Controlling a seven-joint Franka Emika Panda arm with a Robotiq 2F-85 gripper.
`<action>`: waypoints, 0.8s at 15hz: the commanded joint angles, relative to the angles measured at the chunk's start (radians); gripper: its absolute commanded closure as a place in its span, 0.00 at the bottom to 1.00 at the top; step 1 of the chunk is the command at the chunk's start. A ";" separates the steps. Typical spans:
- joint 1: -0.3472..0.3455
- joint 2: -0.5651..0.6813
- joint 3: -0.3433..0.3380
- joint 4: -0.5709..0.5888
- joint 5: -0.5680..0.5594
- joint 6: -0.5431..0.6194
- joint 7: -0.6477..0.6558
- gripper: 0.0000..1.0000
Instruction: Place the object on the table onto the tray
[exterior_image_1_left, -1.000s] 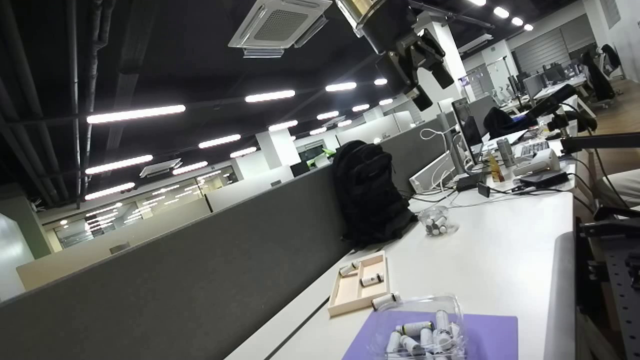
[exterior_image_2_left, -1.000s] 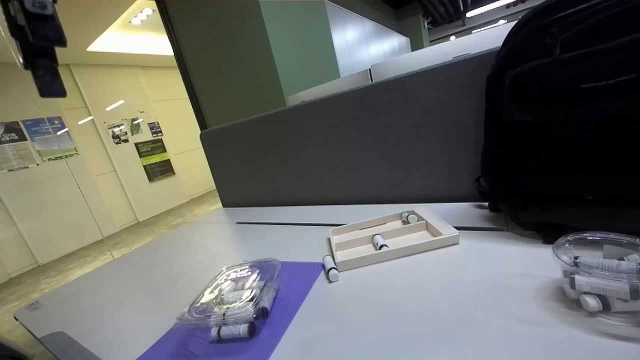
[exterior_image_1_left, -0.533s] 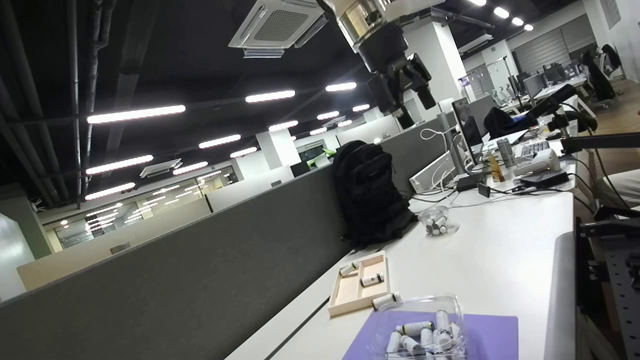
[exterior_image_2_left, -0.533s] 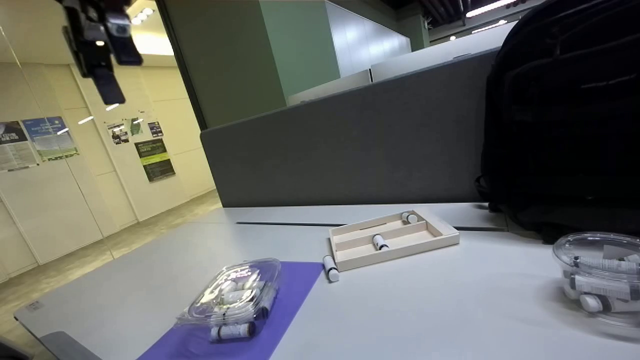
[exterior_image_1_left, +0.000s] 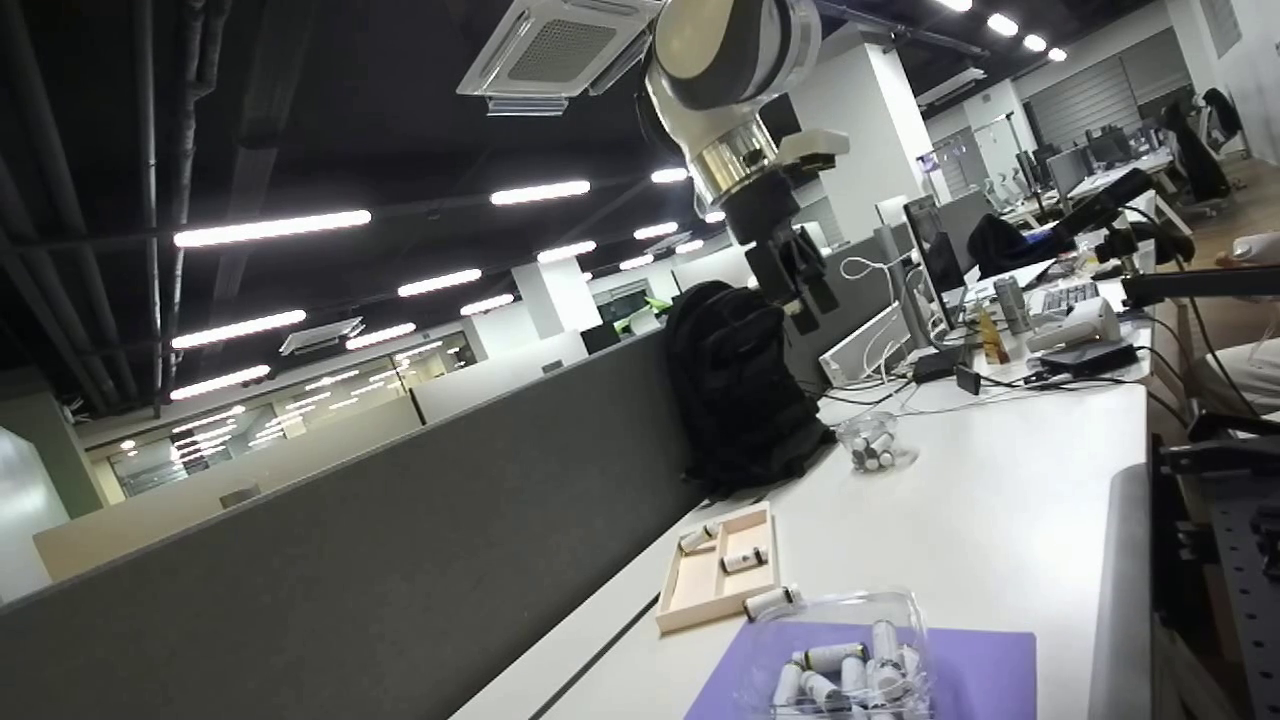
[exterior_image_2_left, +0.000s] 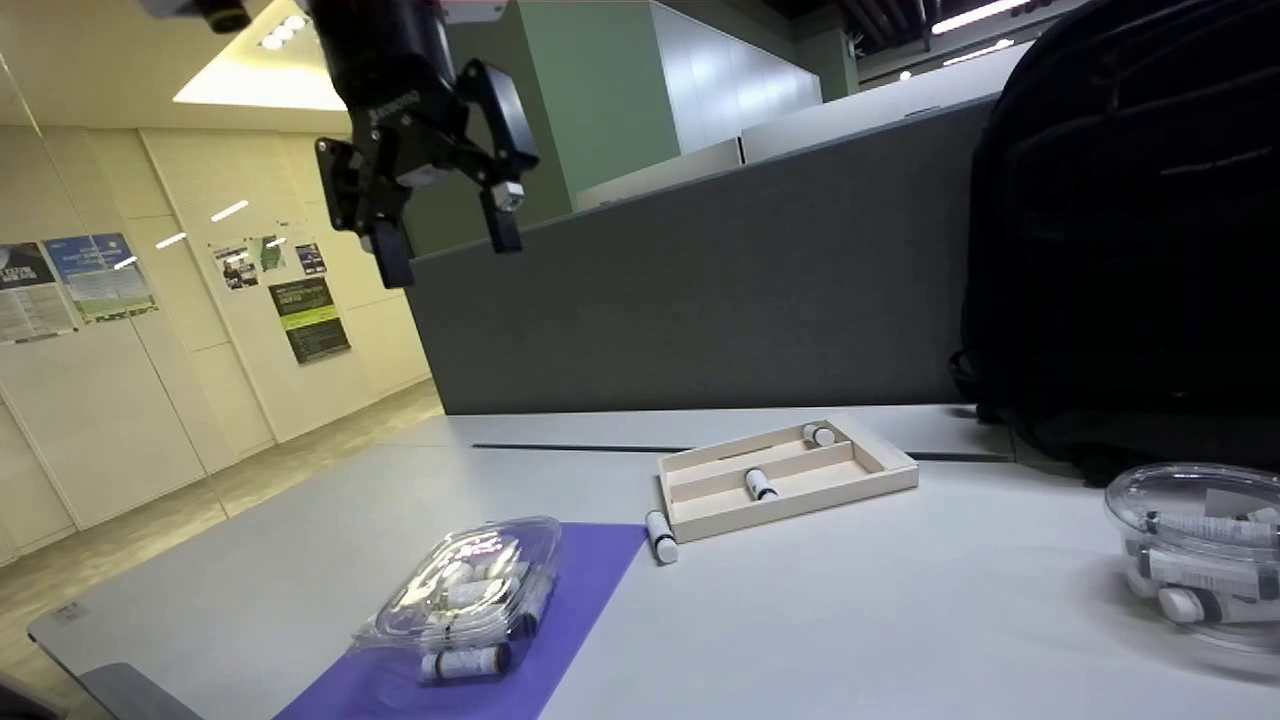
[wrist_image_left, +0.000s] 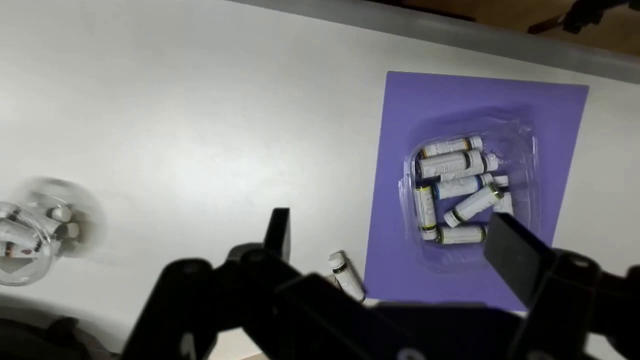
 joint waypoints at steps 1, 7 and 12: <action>0.012 0.154 -0.001 0.125 -0.062 0.003 -0.098 0.00; -0.001 0.239 0.060 0.146 -0.294 0.226 0.140 0.00; 0.004 0.251 0.057 0.128 -0.267 0.244 0.149 0.00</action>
